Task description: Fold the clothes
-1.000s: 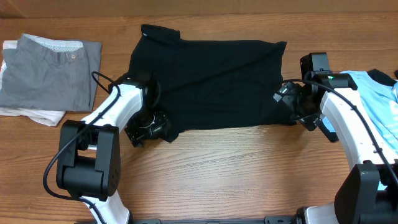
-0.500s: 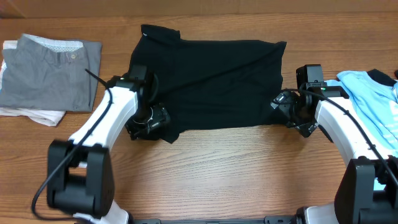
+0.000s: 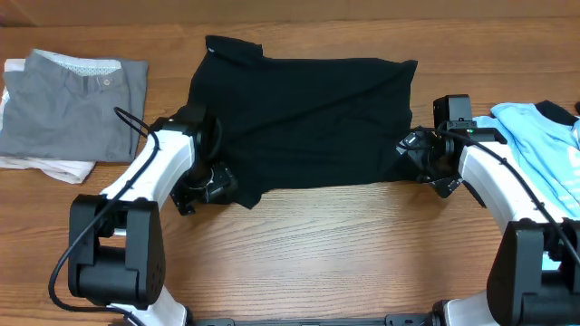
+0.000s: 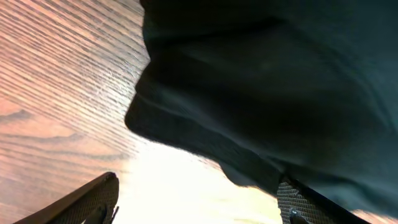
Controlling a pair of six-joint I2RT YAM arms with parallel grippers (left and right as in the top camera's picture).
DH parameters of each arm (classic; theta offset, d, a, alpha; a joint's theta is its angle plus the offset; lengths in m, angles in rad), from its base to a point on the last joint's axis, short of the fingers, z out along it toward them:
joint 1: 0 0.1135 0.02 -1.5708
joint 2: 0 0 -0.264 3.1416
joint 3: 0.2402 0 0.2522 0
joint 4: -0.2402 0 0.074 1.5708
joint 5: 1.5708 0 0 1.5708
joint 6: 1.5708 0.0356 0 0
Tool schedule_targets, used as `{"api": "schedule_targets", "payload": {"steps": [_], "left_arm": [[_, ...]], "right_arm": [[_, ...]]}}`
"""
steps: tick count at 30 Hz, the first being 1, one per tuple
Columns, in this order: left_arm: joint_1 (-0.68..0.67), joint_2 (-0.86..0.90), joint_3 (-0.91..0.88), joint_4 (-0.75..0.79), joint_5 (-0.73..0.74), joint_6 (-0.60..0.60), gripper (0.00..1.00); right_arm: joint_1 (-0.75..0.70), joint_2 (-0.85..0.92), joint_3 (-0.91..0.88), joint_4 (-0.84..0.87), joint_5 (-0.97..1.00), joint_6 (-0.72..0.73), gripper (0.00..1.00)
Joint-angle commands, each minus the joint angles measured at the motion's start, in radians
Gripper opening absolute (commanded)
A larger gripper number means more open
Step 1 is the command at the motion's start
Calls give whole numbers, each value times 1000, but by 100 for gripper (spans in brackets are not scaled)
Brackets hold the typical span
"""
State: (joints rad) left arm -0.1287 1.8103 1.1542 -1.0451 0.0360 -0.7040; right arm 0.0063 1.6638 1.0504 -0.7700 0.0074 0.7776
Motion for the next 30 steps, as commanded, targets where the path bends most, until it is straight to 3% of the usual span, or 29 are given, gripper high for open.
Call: {"api": "schedule_targets", "payload": {"steps": [1,20,30], "left_arm": [[21,17,-8,14,-22,-17,84],[29,18,-69,158,-5,-7,79],[28,18,-115,193,1,-7,62]], "right_arm": [[-4,14,-10,5,13,8,100],[-11,53,-10,28,39,21,100],[-61,72,-10,21,31,20,97]]}}
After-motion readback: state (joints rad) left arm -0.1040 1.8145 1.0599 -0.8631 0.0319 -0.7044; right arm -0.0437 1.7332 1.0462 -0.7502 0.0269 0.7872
